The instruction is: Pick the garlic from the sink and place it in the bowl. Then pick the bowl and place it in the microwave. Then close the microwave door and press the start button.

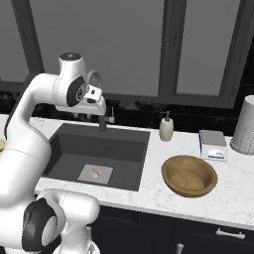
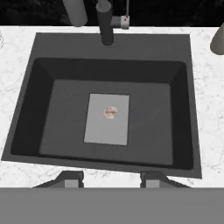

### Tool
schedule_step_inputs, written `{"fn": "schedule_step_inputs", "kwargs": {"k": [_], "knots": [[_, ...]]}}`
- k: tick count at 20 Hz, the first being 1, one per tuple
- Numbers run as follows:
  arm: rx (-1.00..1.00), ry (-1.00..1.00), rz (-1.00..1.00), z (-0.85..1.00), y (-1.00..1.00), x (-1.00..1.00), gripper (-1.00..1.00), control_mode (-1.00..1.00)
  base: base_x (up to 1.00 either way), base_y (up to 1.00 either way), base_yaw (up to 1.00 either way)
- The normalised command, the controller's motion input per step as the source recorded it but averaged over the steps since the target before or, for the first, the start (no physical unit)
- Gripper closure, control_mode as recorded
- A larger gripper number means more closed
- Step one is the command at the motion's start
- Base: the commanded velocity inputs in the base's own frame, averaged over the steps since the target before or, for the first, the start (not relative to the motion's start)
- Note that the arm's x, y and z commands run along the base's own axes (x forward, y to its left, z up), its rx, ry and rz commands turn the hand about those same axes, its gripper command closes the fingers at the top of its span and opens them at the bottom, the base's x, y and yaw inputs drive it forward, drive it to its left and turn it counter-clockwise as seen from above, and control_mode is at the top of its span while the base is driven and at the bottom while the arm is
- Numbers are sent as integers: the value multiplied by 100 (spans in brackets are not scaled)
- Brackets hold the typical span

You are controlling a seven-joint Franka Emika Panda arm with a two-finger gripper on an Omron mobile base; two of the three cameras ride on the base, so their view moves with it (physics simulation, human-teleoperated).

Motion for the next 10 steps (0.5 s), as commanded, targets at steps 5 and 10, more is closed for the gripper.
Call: {"fn": "schedule_step_inputs", "kwargs": {"k": [5,10], "knots": [[-8,0,1,-5,12,-29,-100,-100,0,0,0],[-17,0,5,-44,48,-85,-100,-100,0,0,0]]}}
